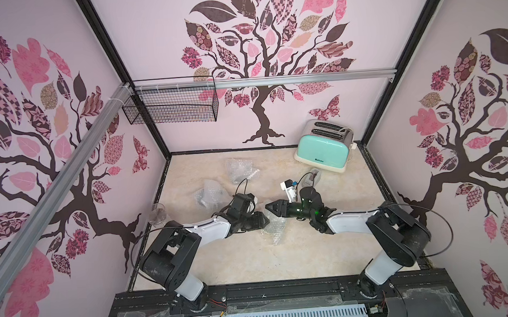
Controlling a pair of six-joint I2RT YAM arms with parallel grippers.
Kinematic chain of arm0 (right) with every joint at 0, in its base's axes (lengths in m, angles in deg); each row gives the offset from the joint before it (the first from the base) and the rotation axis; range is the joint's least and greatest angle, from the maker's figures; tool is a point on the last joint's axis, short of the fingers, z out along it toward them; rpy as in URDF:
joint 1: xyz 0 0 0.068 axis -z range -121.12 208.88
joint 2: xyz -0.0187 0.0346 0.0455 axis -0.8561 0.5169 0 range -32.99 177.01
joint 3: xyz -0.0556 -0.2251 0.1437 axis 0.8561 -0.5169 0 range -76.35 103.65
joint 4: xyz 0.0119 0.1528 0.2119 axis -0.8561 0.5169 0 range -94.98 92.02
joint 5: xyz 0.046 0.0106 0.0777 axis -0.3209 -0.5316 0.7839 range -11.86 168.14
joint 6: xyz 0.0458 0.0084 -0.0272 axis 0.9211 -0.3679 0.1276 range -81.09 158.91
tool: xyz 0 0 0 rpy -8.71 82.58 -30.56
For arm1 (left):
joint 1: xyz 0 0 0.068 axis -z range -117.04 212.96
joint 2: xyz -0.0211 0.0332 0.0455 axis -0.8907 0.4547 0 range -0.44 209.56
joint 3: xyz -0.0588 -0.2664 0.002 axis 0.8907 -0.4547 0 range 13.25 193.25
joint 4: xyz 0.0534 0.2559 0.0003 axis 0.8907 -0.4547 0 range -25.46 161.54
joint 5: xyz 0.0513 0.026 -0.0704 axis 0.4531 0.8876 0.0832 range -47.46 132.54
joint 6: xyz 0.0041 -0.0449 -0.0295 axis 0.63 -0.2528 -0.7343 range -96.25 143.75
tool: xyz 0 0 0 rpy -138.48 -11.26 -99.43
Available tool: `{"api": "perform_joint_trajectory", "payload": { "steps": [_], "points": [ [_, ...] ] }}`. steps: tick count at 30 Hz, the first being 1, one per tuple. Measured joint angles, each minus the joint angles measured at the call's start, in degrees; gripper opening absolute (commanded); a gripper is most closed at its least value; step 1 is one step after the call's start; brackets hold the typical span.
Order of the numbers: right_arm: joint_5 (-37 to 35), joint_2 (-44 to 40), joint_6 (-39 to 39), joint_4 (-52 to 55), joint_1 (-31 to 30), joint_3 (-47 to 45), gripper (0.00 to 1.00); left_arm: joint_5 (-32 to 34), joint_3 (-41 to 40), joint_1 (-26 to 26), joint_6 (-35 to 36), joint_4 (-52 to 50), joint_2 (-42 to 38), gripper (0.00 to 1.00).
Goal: Wrap bowls in bubble wrap
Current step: Wrap the bowl in bubble wrap.
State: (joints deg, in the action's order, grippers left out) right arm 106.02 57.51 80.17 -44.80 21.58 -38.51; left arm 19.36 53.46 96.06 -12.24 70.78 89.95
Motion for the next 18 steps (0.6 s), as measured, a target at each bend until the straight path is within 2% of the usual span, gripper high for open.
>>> {"api": "perform_joint_trajectory", "payload": {
  "steps": [3, 8, 13, 18],
  "points": [
    [-1.2, -4.7, -4.9, 4.3, 0.3, 0.1, 0.41, 0.0, 0.0, 0.0, 0.0, 0.0, 0.0, 0.45],
    [-2.9, -6.5, -10.1, 9.5, 0.3, 0.2, 0.16, -0.1, 0.0, 0.0, 0.0, 0.0, -0.1, 0.45],
    [-1.9, -0.4, -10.2, 11.2, 0.2, 0.2, 0.10, -0.3, 0.0, 0.0, 0.0, 0.0, -0.5, 0.45],
    [-1.1, 6.0, -9.3, 11.3, -0.4, 1.9, 0.10, -0.5, 0.0, 0.0, 0.0, 0.0, -0.5, 0.45]
  ]
}}
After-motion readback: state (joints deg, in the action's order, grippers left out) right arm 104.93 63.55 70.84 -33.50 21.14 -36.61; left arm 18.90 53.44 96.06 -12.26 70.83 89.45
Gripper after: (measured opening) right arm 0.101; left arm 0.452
